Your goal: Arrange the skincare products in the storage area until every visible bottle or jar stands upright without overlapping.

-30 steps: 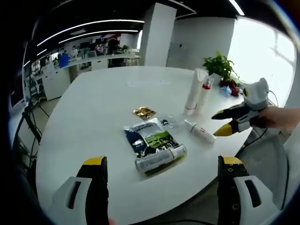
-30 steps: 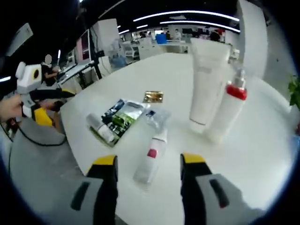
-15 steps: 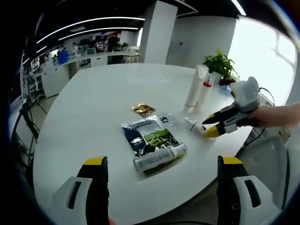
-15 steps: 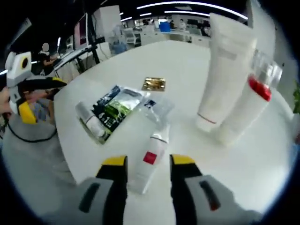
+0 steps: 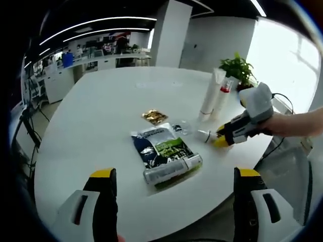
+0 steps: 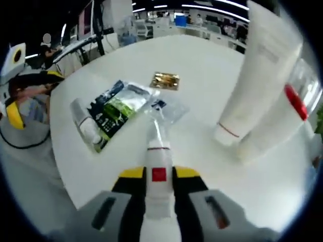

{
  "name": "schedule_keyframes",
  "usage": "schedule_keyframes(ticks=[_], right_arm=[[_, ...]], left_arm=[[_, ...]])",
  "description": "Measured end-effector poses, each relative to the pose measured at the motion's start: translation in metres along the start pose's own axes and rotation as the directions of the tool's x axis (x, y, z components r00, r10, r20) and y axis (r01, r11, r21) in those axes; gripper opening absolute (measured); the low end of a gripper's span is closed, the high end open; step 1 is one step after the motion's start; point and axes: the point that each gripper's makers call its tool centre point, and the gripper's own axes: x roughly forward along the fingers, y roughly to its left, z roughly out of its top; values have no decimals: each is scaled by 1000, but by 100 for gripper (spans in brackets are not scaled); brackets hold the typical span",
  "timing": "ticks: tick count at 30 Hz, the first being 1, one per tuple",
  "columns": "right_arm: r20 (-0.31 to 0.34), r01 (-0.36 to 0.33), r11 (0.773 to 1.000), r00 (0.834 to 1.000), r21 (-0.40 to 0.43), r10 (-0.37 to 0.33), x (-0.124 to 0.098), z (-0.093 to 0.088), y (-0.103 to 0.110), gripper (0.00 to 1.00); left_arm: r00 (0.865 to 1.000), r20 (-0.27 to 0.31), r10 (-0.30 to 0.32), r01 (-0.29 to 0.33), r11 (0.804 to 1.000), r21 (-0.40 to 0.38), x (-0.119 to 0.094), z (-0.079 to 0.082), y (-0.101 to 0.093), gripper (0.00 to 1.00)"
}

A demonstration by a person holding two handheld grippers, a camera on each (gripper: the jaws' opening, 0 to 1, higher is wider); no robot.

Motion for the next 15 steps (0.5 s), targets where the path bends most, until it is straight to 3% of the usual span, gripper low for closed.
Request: schedule_keyframes(ticks=[15], right_arm=[[7,-21,999,1000,-39,22,1,1,-2,19]], left_arm=[[1000,5,-4,4,1000,4,-1,3,-3,94]])
